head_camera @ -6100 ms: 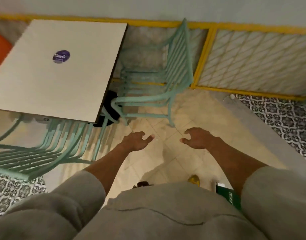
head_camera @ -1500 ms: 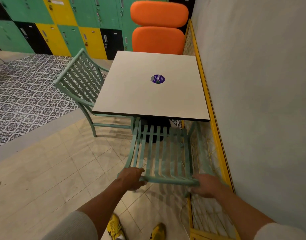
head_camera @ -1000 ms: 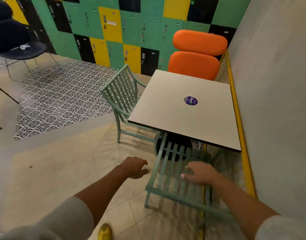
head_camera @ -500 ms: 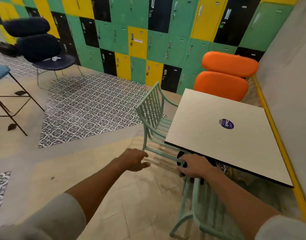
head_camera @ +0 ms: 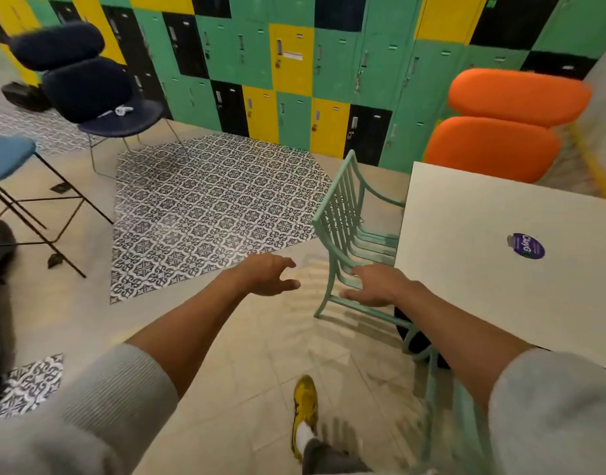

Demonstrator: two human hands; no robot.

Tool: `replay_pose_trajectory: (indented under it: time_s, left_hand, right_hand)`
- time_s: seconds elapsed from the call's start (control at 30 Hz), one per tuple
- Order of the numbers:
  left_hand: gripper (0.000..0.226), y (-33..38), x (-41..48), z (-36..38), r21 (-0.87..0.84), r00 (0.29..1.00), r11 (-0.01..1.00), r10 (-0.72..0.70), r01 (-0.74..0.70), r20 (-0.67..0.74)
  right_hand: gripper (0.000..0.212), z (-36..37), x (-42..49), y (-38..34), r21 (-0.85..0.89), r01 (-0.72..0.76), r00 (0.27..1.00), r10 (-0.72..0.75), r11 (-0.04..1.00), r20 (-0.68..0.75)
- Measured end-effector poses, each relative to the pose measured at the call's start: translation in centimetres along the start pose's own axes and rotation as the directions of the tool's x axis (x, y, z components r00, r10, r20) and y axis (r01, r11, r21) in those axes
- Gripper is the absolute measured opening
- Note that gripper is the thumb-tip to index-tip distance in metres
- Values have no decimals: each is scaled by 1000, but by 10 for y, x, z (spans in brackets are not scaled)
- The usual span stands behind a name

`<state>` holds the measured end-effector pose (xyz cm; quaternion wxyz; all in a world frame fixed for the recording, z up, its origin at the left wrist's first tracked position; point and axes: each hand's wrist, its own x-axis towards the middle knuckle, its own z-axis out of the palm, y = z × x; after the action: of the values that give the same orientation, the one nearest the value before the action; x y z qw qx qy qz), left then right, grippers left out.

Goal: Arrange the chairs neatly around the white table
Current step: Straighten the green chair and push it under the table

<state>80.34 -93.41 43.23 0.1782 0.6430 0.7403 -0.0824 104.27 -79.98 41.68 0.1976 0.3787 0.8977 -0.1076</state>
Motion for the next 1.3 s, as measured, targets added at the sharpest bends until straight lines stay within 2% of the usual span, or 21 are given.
replay_pose_trajectory:
  time_s: [0.13,0.3,0.4,0.5,0.63,0.8,1.0,1.07,1.17,1.3]
  left_hand:
    - [69,-54,51,-20,-2,999,1000,15,-15,44]
    - [64,-114,120,-72,142,998,989,38,-43,40]
    - [62,-140,169,-102,106,999,993,50,-50,7]
    - [61,-152,216,-118,122,990,983,138,-139,17]
    - [61,-172,283,-130,45,973,979,192,-200,130]
    - [62,-202,377,-150,57,909,936,323,-349,264]
    - [61,-235,482,-202,114,810,822,510,-559,291]
    - [61,-238,518,-218,167,777,774,546,-611,313]
    - [62,-227,559,-231,204,718,698,606,-686,342]
    - [64,-193,604,-233,227,584,543,691,-809,426]
  right_hand:
    - [76,-13,81,-7,84,-3,999,6,996,-35]
    - [77,-34,165,-1,211,-73,997,71,975,17]
    - [70,-54,209,6,230,-89,996,80,969,49]
    - [72,-67,245,7,269,-132,990,112,954,89]
    - [71,-77,291,9,356,-202,979,177,913,102]
    - [80,-75,349,1,468,-347,936,328,813,124]
    - [69,-85,404,-25,612,-531,828,513,585,227]
    - [65,-87,419,-33,621,-577,790,555,530,260]
    - [73,-92,433,-39,652,-627,741,584,426,331]
    - [81,-87,453,-34,676,-663,678,639,320,363]
